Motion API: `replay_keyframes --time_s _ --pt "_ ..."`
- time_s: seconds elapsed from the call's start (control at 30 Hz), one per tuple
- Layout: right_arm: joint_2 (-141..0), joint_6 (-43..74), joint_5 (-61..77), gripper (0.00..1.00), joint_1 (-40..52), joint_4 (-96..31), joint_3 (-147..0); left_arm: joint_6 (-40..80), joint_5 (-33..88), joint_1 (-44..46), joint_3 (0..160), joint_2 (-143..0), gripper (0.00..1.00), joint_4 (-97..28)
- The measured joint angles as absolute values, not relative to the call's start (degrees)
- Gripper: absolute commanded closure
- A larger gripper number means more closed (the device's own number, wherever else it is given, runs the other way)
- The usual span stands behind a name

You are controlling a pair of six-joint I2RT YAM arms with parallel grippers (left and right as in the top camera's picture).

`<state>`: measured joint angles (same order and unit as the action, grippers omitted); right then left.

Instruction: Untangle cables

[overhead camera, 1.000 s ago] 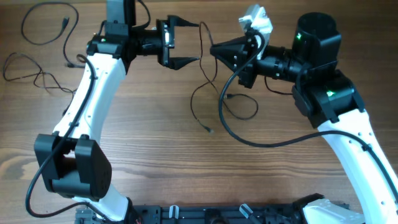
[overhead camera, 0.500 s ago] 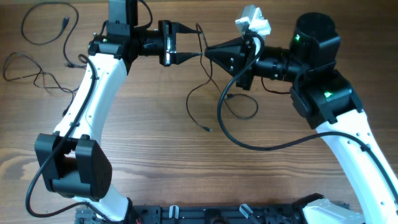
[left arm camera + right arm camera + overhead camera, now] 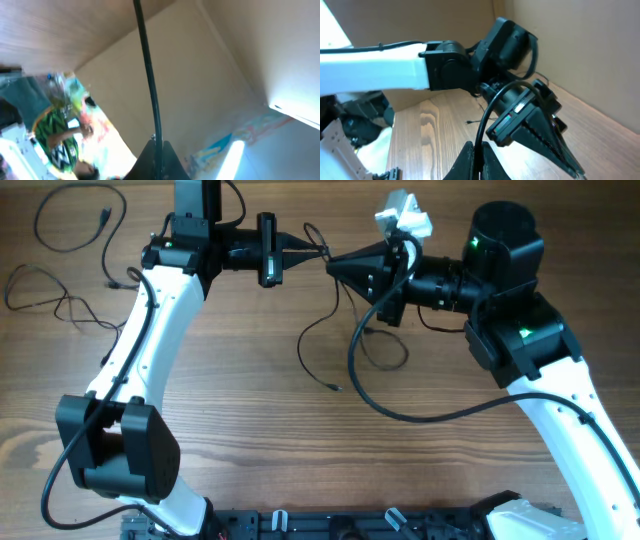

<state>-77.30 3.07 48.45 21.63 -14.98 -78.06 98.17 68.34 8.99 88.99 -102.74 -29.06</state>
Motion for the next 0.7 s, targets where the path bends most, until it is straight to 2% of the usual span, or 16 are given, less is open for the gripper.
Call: replay_keyframes --time_s 0.07,0.1,0.13,0.17,0.37,0.7 --pt "-77.30 5.96 42.39 0.94 21.67 -17.17 -78.06 93.01 62.13 8.99 89.01 -102.74 0.96 -29.36" --pt "-77.30 7.90 38.65 0.80 21.71 -18.41 -78.06 89.84 58.35 8.99 89.03 -102.72 0.96 -30.04" --pt "-77.30 10.57 34.09 0.34 21.71 -20.23 -78.06 85.41 53.39 8.99 89.08 -102.72 0.96 -31.14" --pt "-77.30 12.86 29.56 0.00 21.71 -21.76 -78.06 80.51 48.51 8.99 89.12 -102.72 0.96 -32.21" --pt "-77.34 18.55 12.40 0.00 21.71 -28.47 -78.08 58.39 34.76 8.99 89.12 -101.78 0.96 -33.39" --pt "-77.34 20.80 4.60 0.00 21.71 -30.11 -78.08 38.87 32.10 8.99 89.17 -80.90 0.96 -30.35"
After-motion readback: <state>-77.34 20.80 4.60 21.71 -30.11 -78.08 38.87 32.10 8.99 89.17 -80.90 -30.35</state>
